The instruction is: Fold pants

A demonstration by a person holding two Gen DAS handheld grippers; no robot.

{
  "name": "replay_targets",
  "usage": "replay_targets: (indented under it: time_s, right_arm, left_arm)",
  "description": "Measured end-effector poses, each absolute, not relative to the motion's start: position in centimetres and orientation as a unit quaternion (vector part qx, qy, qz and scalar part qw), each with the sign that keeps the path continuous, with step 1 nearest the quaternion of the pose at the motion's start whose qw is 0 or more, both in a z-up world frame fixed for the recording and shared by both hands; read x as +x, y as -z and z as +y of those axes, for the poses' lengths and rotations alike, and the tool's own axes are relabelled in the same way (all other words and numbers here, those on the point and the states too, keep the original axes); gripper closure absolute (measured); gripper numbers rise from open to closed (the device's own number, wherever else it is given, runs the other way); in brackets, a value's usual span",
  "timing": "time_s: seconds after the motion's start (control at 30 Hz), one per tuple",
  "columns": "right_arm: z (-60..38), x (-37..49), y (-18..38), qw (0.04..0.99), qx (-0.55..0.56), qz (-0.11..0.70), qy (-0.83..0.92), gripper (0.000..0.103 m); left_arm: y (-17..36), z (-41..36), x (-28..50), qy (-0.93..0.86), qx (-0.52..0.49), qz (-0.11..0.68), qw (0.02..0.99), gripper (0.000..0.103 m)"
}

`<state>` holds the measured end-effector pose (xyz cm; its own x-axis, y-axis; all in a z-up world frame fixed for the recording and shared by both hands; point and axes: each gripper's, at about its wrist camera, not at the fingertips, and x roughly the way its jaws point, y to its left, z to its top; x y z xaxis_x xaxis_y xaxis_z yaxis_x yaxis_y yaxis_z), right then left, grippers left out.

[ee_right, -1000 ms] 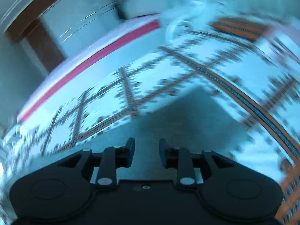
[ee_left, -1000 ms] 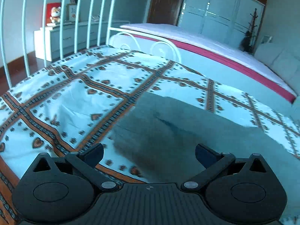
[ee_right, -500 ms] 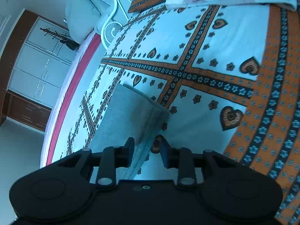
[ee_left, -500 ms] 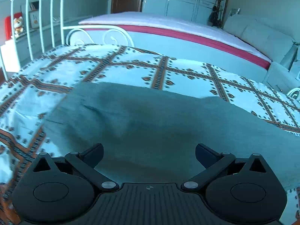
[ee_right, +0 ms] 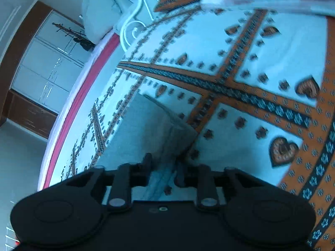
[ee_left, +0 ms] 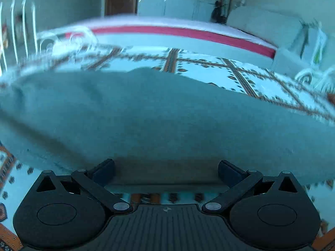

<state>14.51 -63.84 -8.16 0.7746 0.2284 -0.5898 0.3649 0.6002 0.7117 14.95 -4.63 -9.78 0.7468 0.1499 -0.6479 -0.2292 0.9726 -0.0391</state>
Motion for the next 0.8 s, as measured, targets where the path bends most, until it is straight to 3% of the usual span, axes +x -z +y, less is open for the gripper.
replay_targets:
  time_s: [0.1,0.13,0.27,0.43,0.53,0.8]
  right_arm:
    - [-64.4,14.4,8.3,0.826,0.453,0.334,0.03,0.086]
    - [-64.4,14.4,8.2,0.828,0.448,0.337,0.028,0.092]
    - [-63.8,14.8,7.4,0.841,0.416,0.343,0.038,0.096]
    - [-63.6,14.5,8.5,0.834,0.438,0.334,0.038,0.086]
    - [-63.5,14.9,7.5,0.841,0.419,0.34,0.044,0.099]
    - [-55.2,14.7,0.1,0.922,0.26,0.287,0.007,0.102]
  left_arm:
    - [9.0,-6.0,15.0,-0.088,-0.064,0.334,0.936,0.0]
    - [8.9,-6.4,15.5,-0.085,-0.056,0.345,0.933,0.0]
    - [8.6,-5.1,16.3,-0.079,-0.058,0.362,0.927,0.0]
    - [7.0,2.1,17.0,-0.092,-0.047,0.362,0.926,0.0]
    - [6.2,6.6,16.8,-0.108,-0.03,0.374,0.92,0.0]
    - [5.0,16.4,13.7,-0.16,-0.117,0.353,0.914,0.0]
